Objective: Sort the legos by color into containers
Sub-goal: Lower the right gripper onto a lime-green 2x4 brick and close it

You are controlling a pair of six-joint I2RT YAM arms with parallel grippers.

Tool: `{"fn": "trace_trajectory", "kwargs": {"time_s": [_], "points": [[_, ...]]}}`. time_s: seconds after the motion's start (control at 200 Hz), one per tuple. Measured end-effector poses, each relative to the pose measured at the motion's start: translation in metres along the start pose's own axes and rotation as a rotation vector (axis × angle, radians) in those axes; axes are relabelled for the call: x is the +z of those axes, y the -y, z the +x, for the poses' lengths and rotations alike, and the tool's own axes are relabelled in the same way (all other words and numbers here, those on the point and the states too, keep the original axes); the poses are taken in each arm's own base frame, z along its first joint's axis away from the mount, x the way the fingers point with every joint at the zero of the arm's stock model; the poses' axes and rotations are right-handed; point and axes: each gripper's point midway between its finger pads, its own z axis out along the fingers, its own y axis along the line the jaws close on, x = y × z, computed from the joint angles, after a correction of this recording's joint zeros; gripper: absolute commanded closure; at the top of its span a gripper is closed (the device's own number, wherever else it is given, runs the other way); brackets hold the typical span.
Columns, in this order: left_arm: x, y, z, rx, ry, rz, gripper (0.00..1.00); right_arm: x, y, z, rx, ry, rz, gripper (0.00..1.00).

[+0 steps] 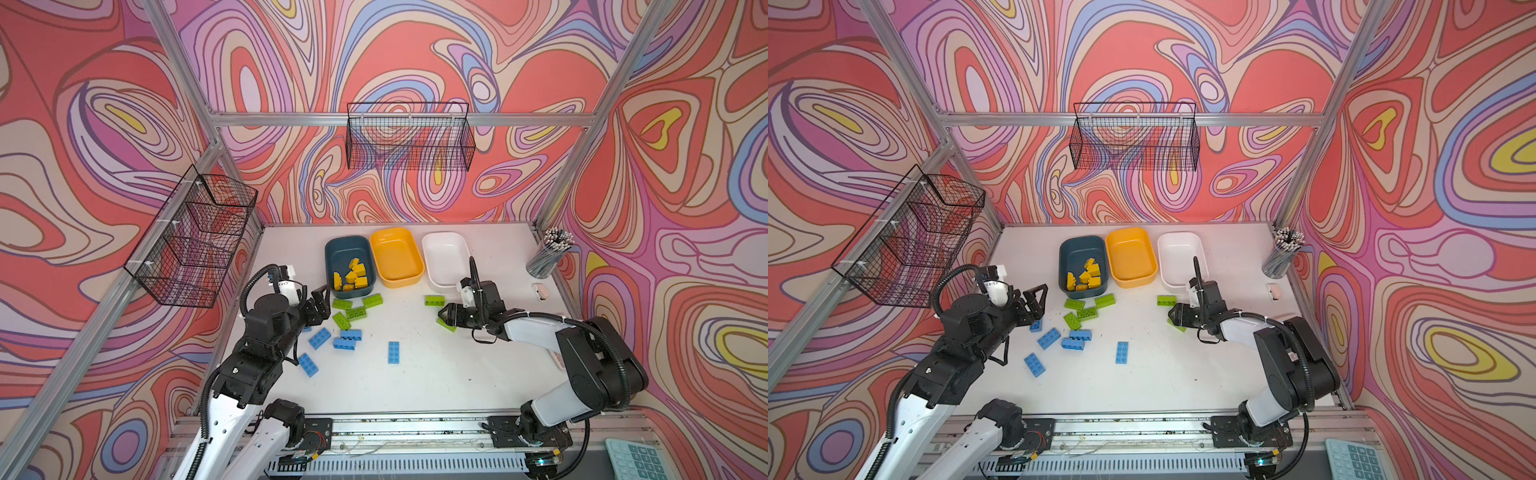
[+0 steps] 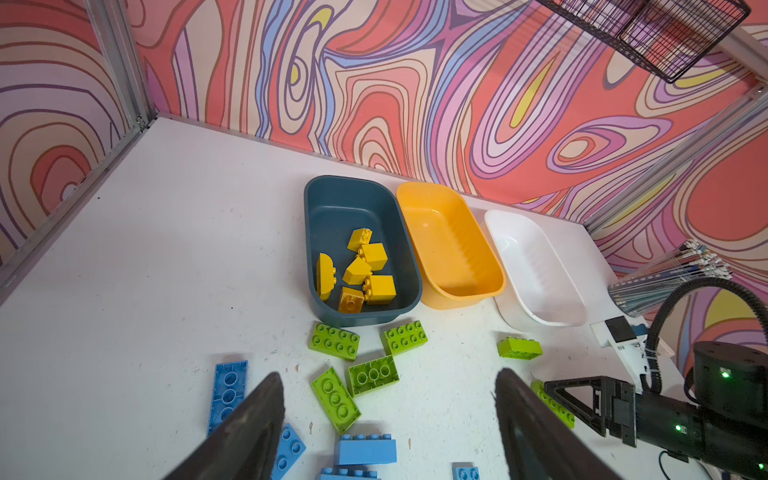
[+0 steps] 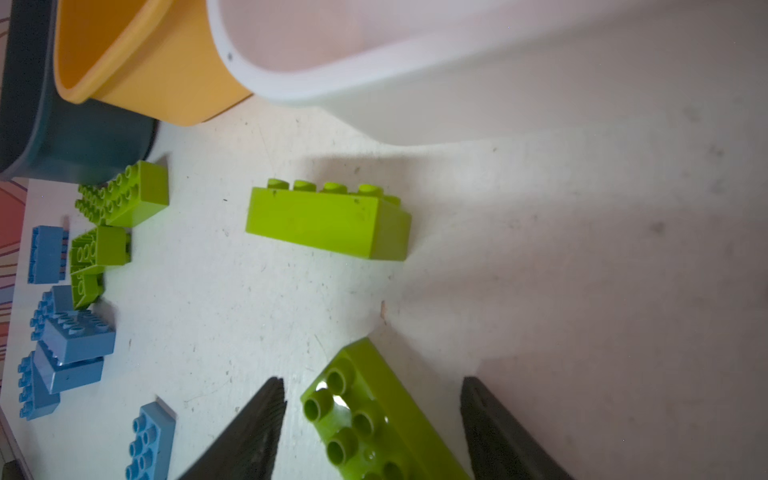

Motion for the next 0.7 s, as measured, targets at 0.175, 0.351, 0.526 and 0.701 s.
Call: {"fn": "trace_trajectory", "kwargs": {"time_s": [0.175, 0.351, 0.526, 0.701], "points": [[0.0, 0.0, 0.0, 0.007, 0.0, 0.0, 0.2, 0.006, -0.018, 0.012, -0.058, -0.008, -0.012, 0.3], [0.0, 0.0, 0.0, 0.007, 0.0, 0.0, 0.2, 0.009, -0.027, 0.021, -0.105, -0.015, 0.019, 0.3], [0.0, 0.0, 0.0, 0.013, 0.0, 0.0, 0.2, 0.009, -0.026, 0.026, -0.142, -0.018, 0.107, 0.34], [0.0, 0.0, 0.0, 0.014, 0.0, 0.0, 0.2, 0.008, -0.02, 0.032, -0.188, -0.03, 0.244, 0.42]]}}
